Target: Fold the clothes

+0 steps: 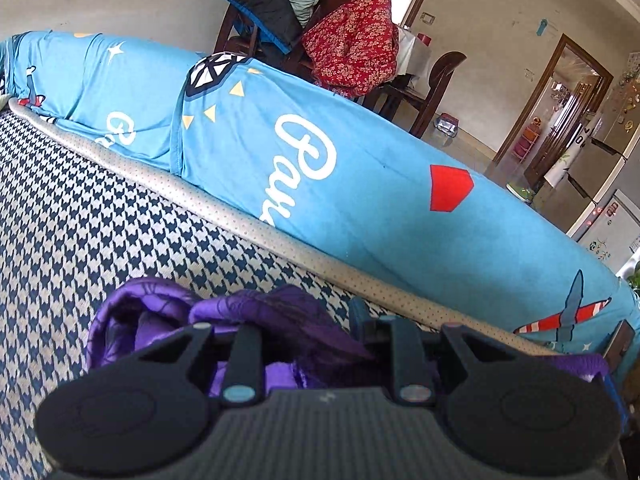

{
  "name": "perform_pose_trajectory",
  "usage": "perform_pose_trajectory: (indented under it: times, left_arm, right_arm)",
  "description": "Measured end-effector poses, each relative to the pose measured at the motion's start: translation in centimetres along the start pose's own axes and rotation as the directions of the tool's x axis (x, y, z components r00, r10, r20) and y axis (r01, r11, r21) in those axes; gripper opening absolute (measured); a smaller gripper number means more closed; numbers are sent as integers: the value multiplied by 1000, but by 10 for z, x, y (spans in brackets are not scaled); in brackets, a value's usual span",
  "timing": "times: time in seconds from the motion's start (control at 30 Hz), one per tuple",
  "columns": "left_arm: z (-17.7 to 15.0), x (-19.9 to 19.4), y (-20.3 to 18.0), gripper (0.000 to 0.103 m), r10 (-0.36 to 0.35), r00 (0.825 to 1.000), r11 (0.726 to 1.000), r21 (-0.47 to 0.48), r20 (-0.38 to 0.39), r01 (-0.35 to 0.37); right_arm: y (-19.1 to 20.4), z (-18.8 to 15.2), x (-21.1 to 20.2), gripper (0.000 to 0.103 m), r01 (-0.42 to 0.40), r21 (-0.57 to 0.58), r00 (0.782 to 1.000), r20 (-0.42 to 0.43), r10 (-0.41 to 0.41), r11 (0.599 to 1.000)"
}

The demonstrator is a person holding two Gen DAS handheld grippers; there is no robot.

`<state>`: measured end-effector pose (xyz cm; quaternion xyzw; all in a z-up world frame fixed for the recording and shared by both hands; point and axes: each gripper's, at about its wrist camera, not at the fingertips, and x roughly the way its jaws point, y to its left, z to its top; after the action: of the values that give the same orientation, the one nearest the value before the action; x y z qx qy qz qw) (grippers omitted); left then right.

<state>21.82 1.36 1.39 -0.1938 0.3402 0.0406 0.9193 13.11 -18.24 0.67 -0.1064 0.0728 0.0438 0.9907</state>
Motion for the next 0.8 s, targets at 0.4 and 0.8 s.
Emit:
perform_pose_trajectory:
  times: [0.4, 0.8]
  left_arm:
    - [20, 30, -13, 22, 0, 1000, 1000, 16, 13, -1]
    - [33, 59, -13, 23, -12, 1000, 1000, -18, 10, 12]
  right_arm:
    - [-8, 6, 39, 9, 31, 52, 1000, 0, -31, 998]
    - [-9, 11, 73, 9, 50, 58, 998, 28, -52, 997]
